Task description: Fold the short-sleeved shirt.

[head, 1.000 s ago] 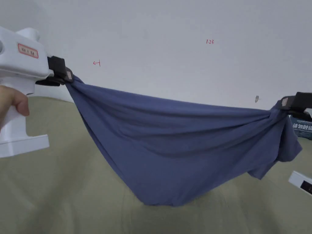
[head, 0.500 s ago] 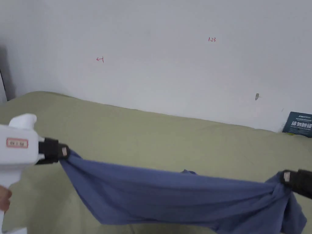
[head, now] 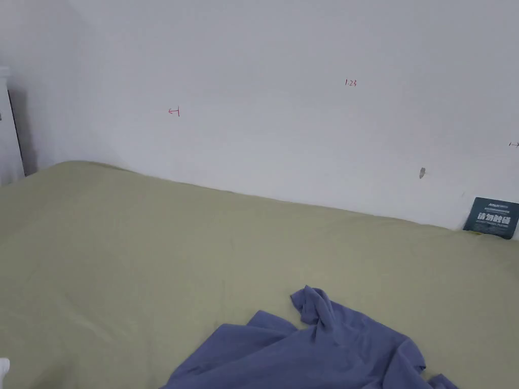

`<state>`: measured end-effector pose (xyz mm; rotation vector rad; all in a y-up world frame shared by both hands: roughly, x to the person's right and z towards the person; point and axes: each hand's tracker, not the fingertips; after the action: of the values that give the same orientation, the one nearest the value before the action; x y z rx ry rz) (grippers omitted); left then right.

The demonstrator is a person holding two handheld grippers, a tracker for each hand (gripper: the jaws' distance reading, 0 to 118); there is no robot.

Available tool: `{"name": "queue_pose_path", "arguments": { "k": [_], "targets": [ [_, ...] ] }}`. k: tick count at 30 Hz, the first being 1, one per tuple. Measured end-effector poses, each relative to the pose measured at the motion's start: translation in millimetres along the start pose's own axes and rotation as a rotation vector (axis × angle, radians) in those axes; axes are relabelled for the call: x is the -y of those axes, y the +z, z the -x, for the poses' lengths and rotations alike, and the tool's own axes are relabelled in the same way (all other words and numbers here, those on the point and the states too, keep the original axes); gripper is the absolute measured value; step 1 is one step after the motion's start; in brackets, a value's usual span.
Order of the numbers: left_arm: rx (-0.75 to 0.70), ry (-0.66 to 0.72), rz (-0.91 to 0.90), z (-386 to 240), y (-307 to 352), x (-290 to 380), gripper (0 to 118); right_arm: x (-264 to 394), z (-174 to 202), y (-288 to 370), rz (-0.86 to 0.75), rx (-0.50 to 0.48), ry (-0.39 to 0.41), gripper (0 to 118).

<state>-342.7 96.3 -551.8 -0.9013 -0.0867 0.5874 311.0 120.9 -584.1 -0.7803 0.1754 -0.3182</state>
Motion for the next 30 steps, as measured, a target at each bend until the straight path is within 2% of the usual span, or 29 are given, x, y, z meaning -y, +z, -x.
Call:
{"name": "queue_pose_path", "arguments": {
  "k": [4,5,6,7,8,9,11,12,15,17,18,19,20,21,22,25,30],
  "targets": [
    [-0.016,0.006,0.015,-1.1,8.4,17.0,0,5.1,-8.4,-5.9,0.046,0.030,-0.055,11],
    [-0.012,0.018,0.022,-4.1,11.7,19.0,0,5.3,-8.8,-5.4,0.054,0.034,-0.075,18],
    [-0.003,0.029,0.028,-5.6,13.7,20.4,0,5.5,-10.2,-2.7,0.053,0.033,-0.101,36],
    [0.000,0.049,0.031,-8.2,17.0,21.5,4,4.8,-11.1,1.6,0.043,0.030,-0.142,49],
    [-0.006,0.073,0.031,-9.9,22.2,20.2,13,2.2,-11.3,9.1,0.031,0.012,-0.182,50],
    [-0.025,0.077,0.025,-14.4,30.0,19.1,35,-1.2,-10.6,18.9,0.005,-0.006,-0.200,50],
    [-0.083,0.042,-0.138,-28.8,59.2,15.2,84,-8.1,-1.4,47.9,-0.080,-0.033,-0.191,50],
    [-0.069,-0.001,-0.197,-40.2,75.0,12.6,97,-12.4,7.5,62.3,-0.122,-0.028,-0.140,50],
    [-0.081,-0.197,-0.395,-89.6,113.7,9.9,97,-15.7,52.1,99.8,-0.243,0.104,0.066,50],
    [-0.167,-0.326,-0.448,-123.5,119.2,19.2,96,-7.1,83.4,111.1,-0.296,0.209,0.191,47],
    [-0.210,-0.371,-0.450,-140.5,118.5,27.7,78,2.6,101.2,113.7,-0.323,0.223,0.231,38],
    [-0.243,-0.410,-0.477,-155.2,118.7,39.9,45,12.4,116.0,117.4,-0.352,0.230,0.262,13],
    [-0.251,-0.430,-0.514,-167.7,117.4,53.6,2,24.6,131.6,120.8,-0.381,0.235,0.293,0],
    [-0.266,-0.443,-0.519,-169.4,107.5,62.3,0,39.8,144.5,121.7,-0.431,0.246,0.348,0],
    [-0.259,-0.446,-0.509,-175.7,104.5,74.7,0,53.3,156.4,126.1,-0.464,0.253,0.358,0],
    [-0.145,-0.425,-0.473,-184.9,101.8,118.3,0,91.8,185.8,138.0,-0.464,0.156,0.373,0],
    [-0.189,-0.506,-0.482,-178.9,102.0,185.0,0,151.3,215.6,148.1,-0.453,0.108,0.449,0]
  ]
}}
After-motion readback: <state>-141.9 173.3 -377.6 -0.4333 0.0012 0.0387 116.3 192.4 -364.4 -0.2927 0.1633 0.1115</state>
